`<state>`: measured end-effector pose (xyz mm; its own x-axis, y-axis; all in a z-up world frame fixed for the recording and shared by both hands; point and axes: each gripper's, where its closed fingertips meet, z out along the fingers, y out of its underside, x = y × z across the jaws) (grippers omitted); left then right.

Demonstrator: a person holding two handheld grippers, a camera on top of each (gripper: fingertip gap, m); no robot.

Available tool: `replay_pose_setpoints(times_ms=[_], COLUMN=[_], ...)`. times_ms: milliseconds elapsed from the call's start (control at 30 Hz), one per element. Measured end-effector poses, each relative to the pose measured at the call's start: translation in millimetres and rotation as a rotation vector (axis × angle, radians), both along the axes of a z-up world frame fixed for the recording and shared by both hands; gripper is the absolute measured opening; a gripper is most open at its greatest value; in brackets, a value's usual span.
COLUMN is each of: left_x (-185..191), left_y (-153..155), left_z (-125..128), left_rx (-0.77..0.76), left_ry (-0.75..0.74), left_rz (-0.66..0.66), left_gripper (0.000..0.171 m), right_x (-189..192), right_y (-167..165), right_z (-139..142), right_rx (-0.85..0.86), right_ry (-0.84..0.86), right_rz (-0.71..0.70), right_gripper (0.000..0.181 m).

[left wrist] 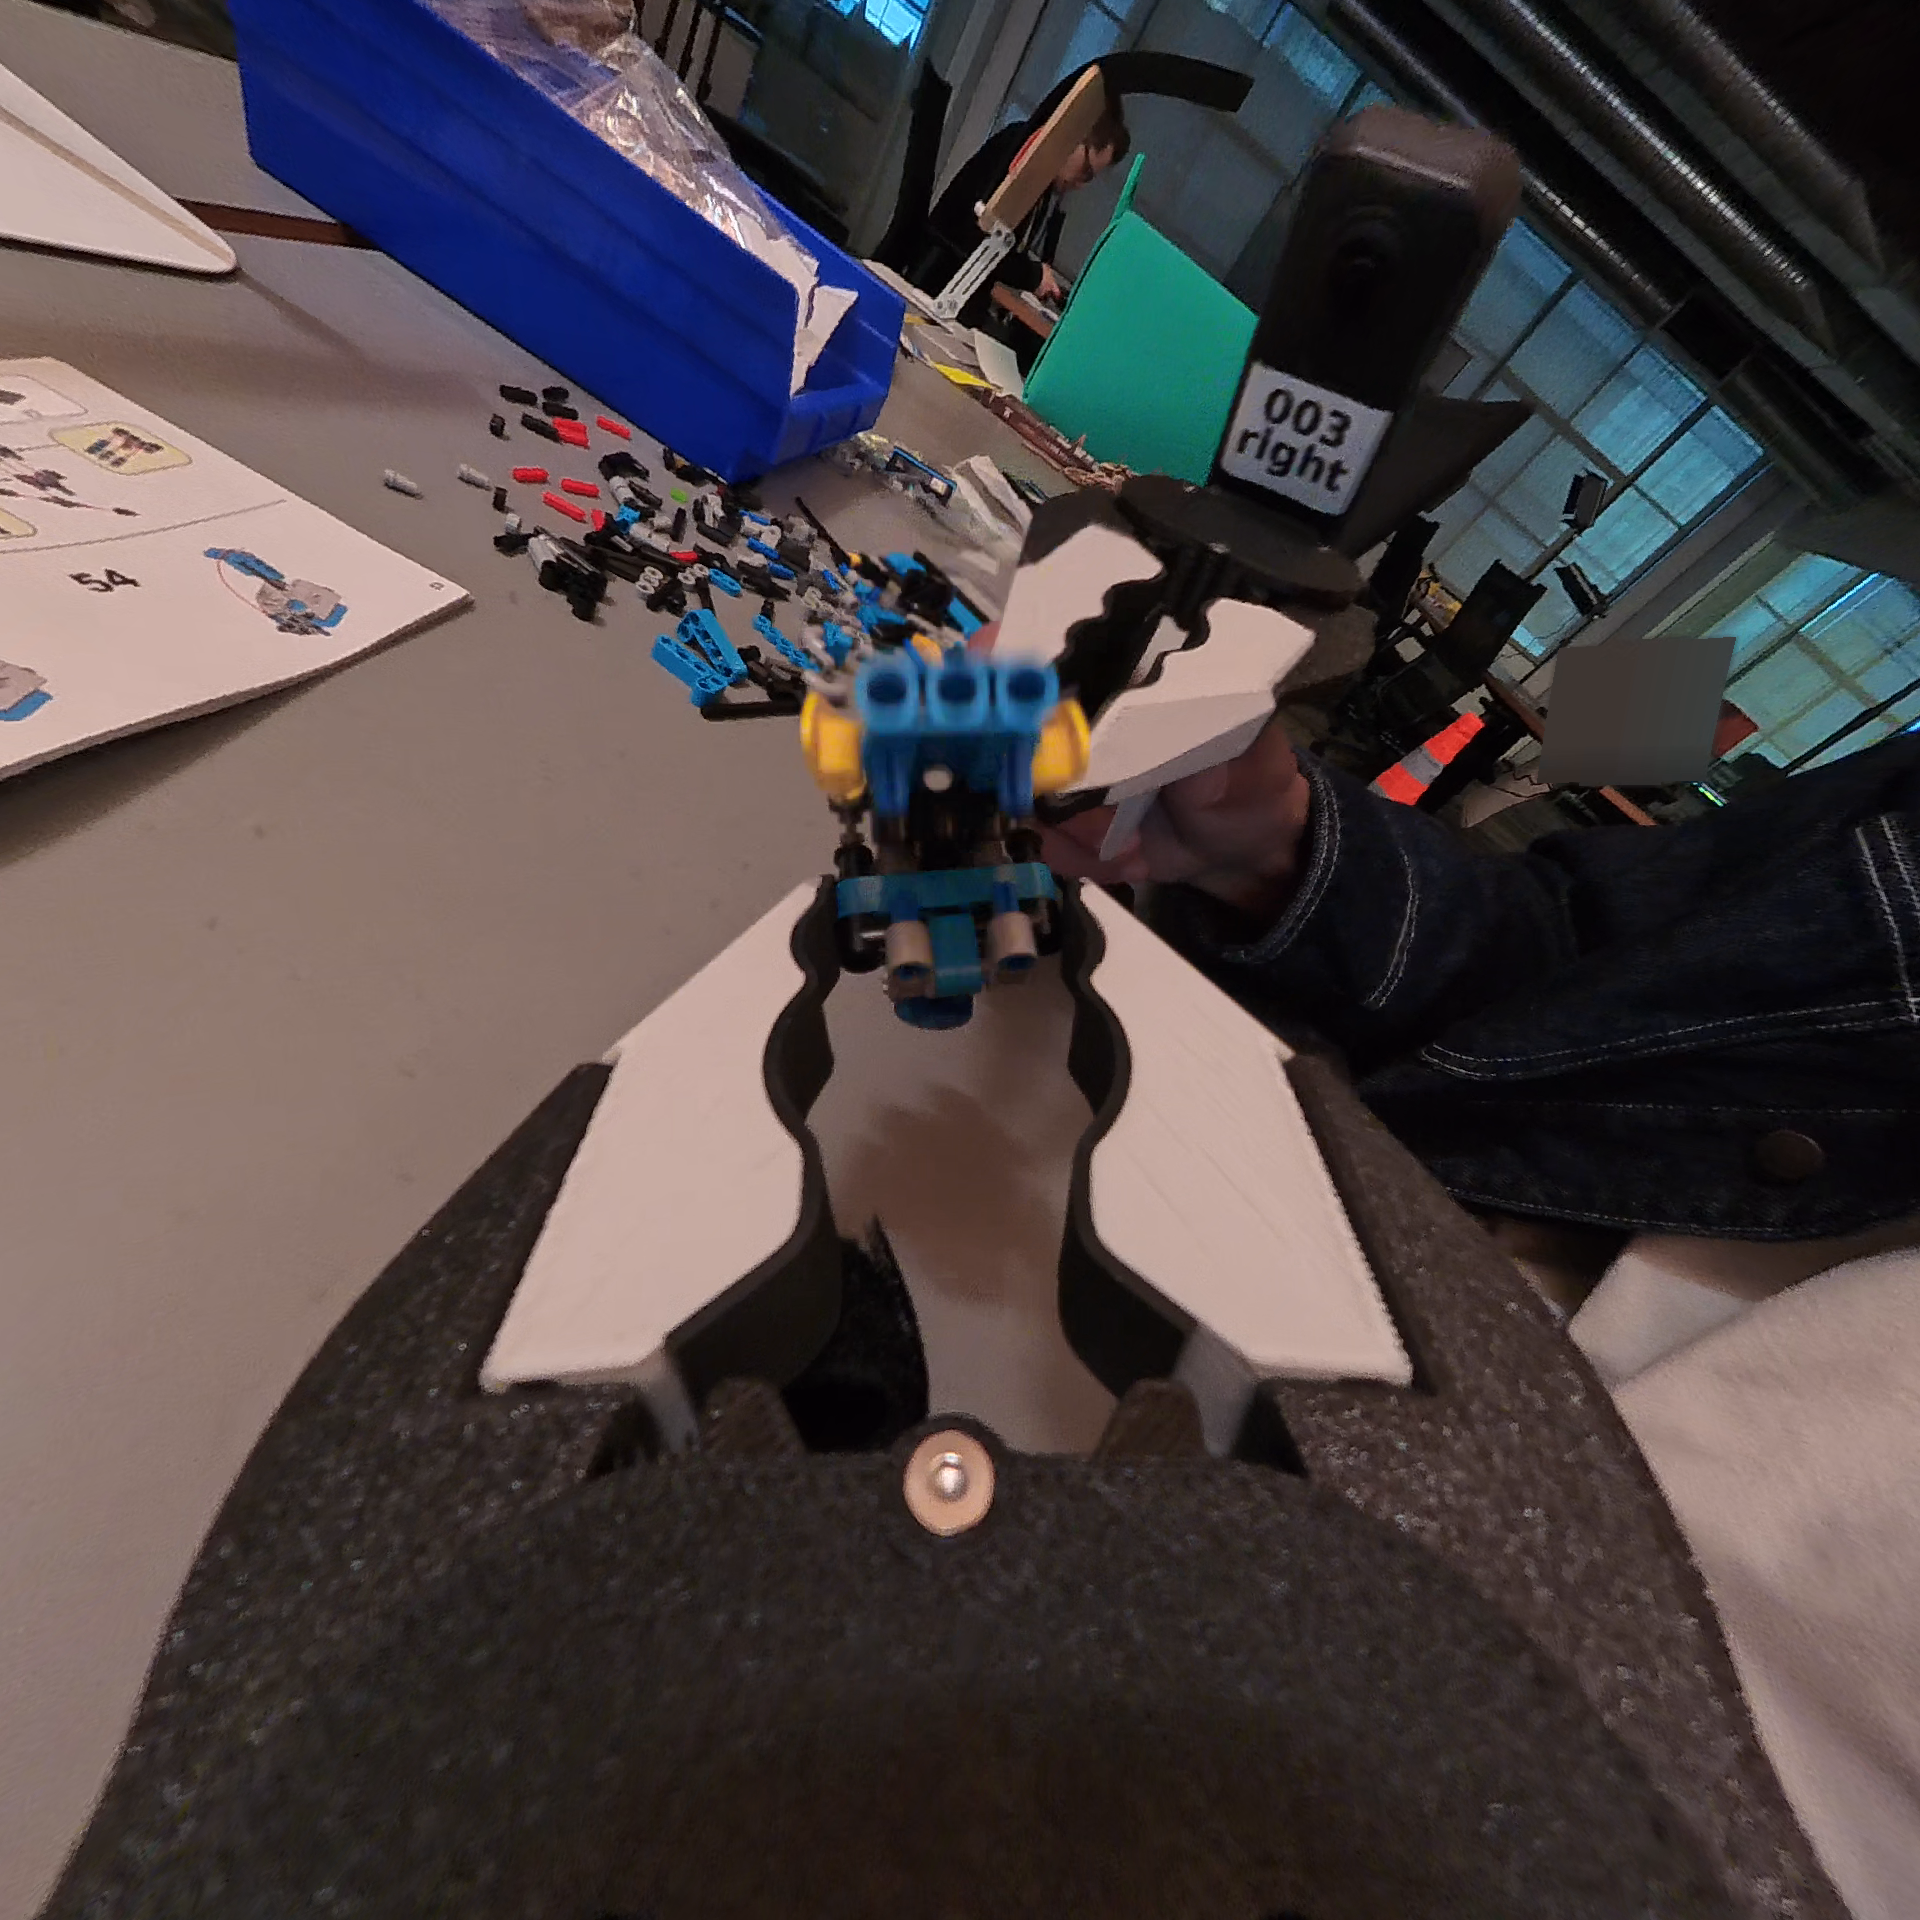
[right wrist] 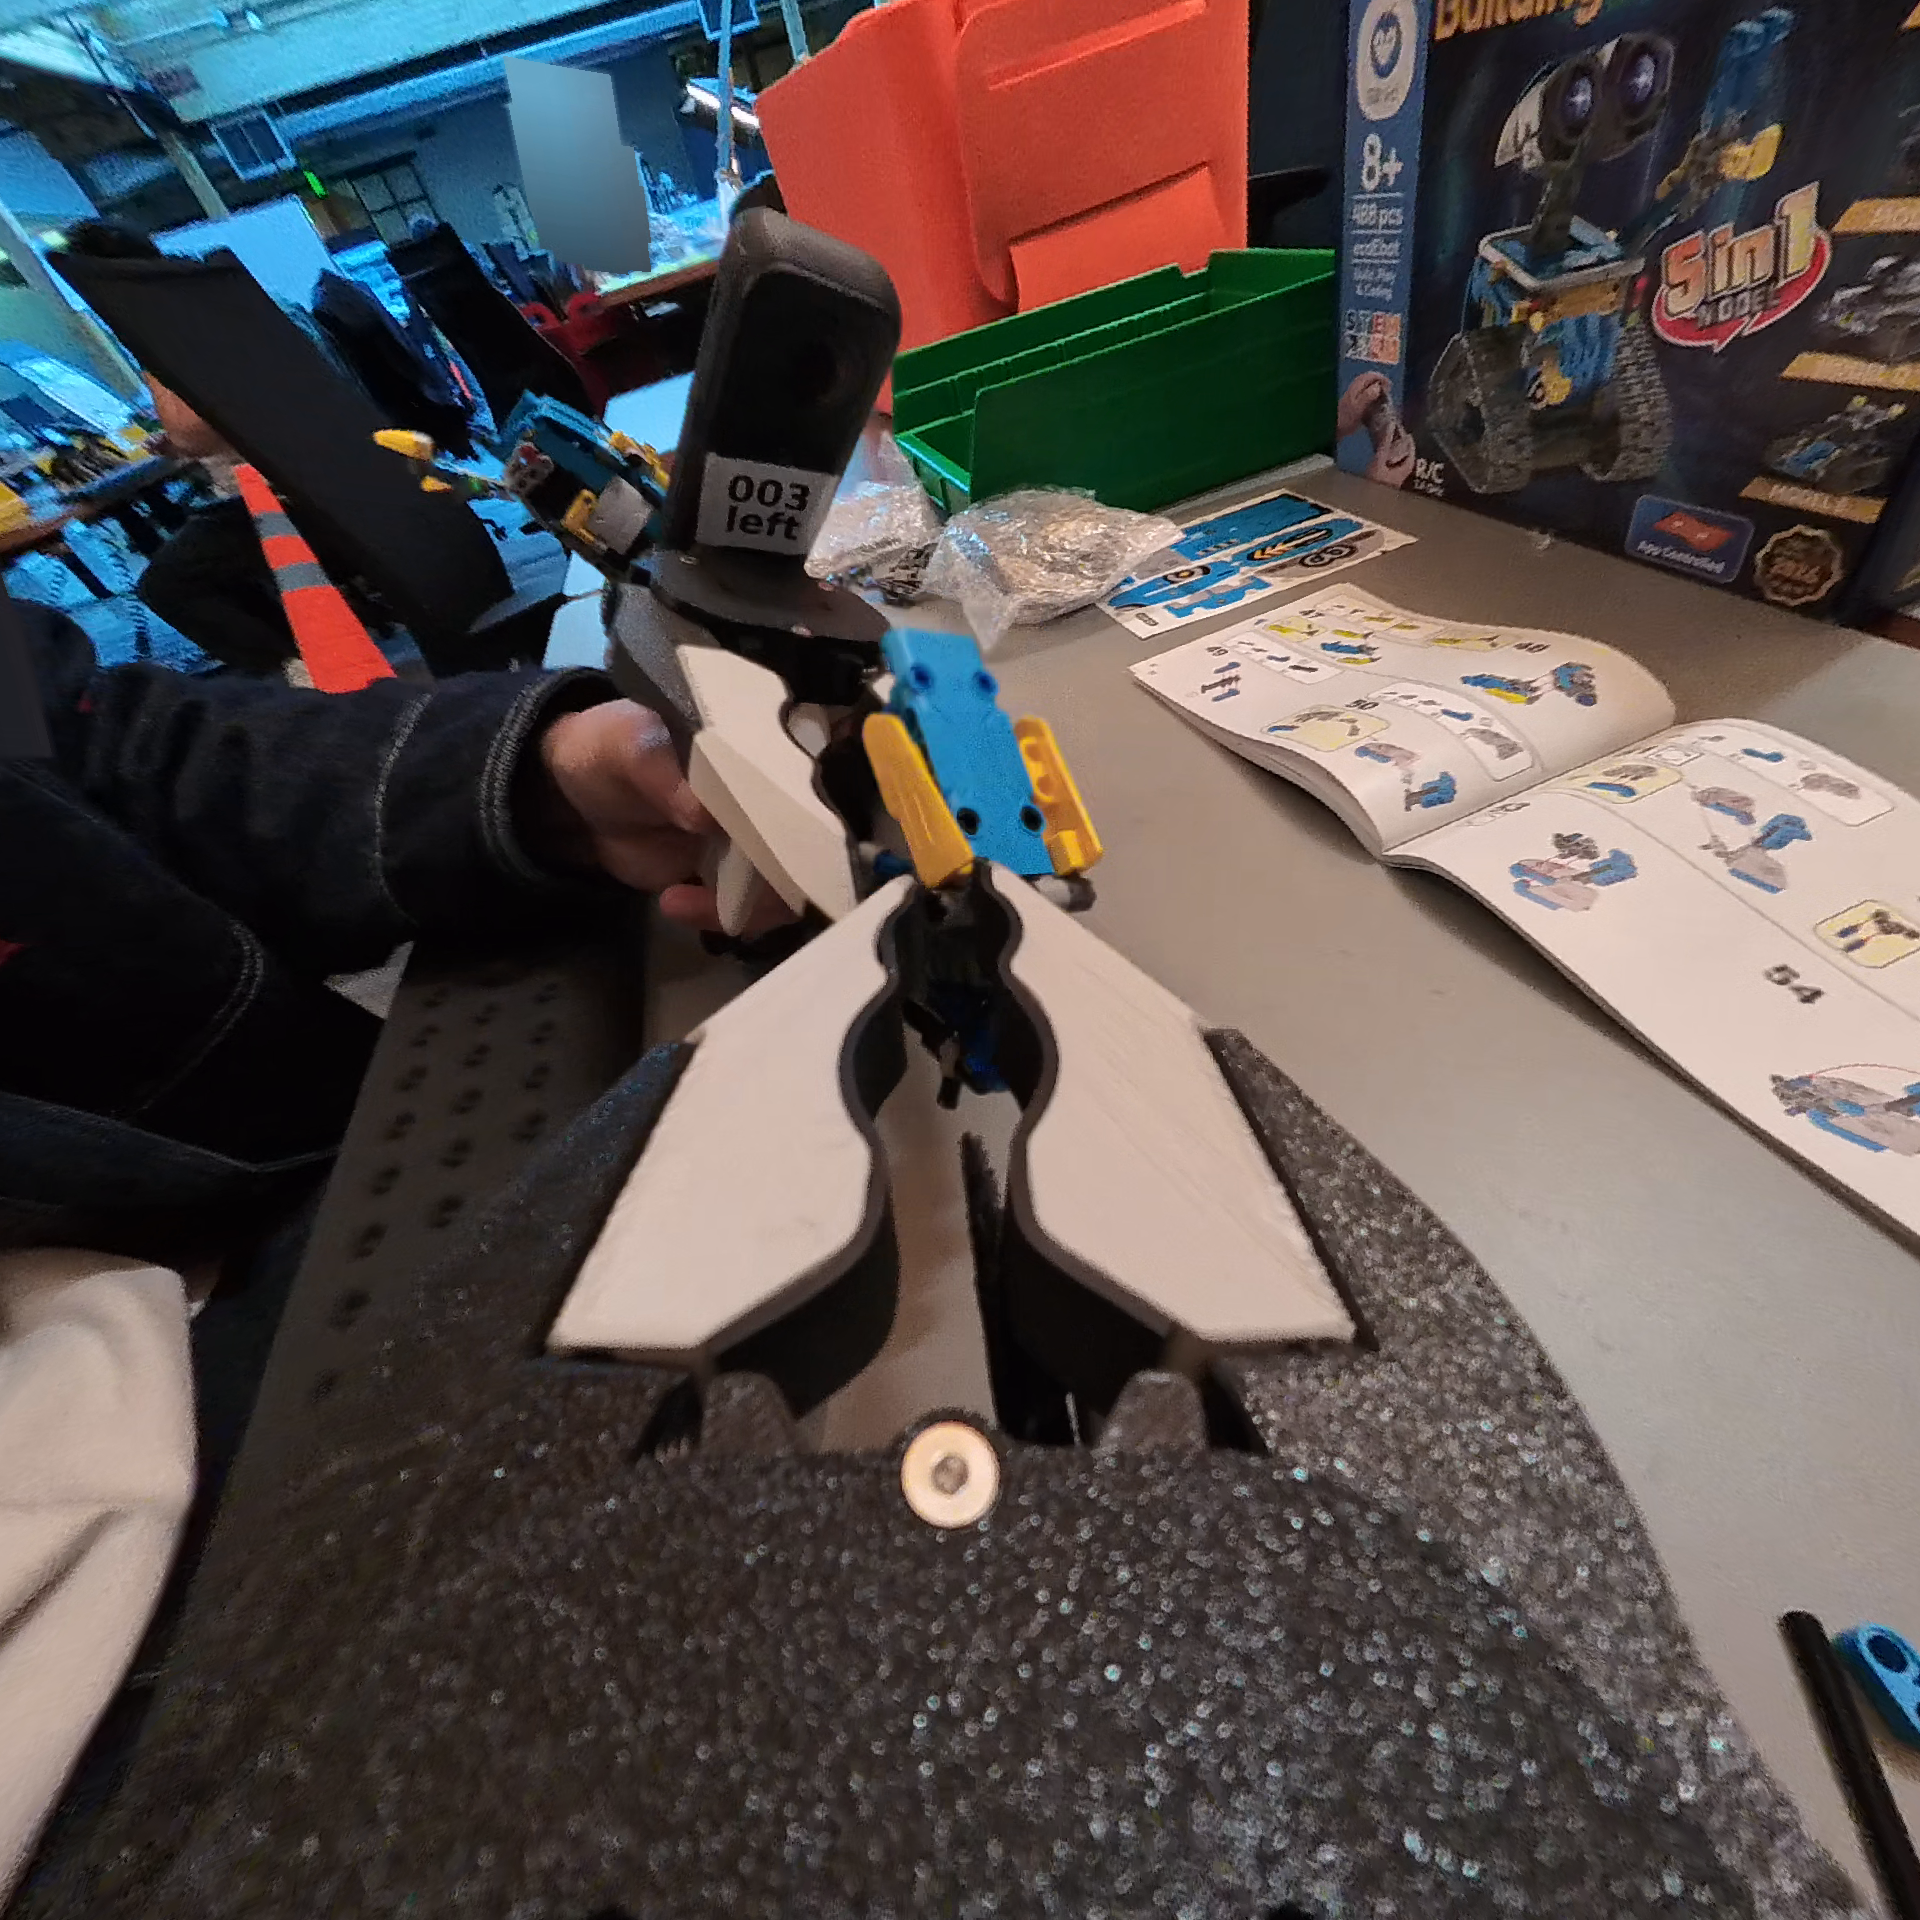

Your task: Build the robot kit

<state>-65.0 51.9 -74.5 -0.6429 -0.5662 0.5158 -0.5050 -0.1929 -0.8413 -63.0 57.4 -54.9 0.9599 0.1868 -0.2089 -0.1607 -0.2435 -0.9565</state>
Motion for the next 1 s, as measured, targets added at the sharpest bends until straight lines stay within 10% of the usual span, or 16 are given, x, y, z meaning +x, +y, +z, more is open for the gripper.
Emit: replay_pose_setpoints(times_ms=[1000], left_x=[25], left_y=[16], left_z=[-6], left_rx=[0.118], left_ry=[-0.066], left_rz=[0.180], left_gripper=[0.042], right_x=[26], right_y=[3], right_z=[-20], right_rx=[-0.025], right_ry=[0.690], right_rz=[-0.107], right_gripper=[0.008])
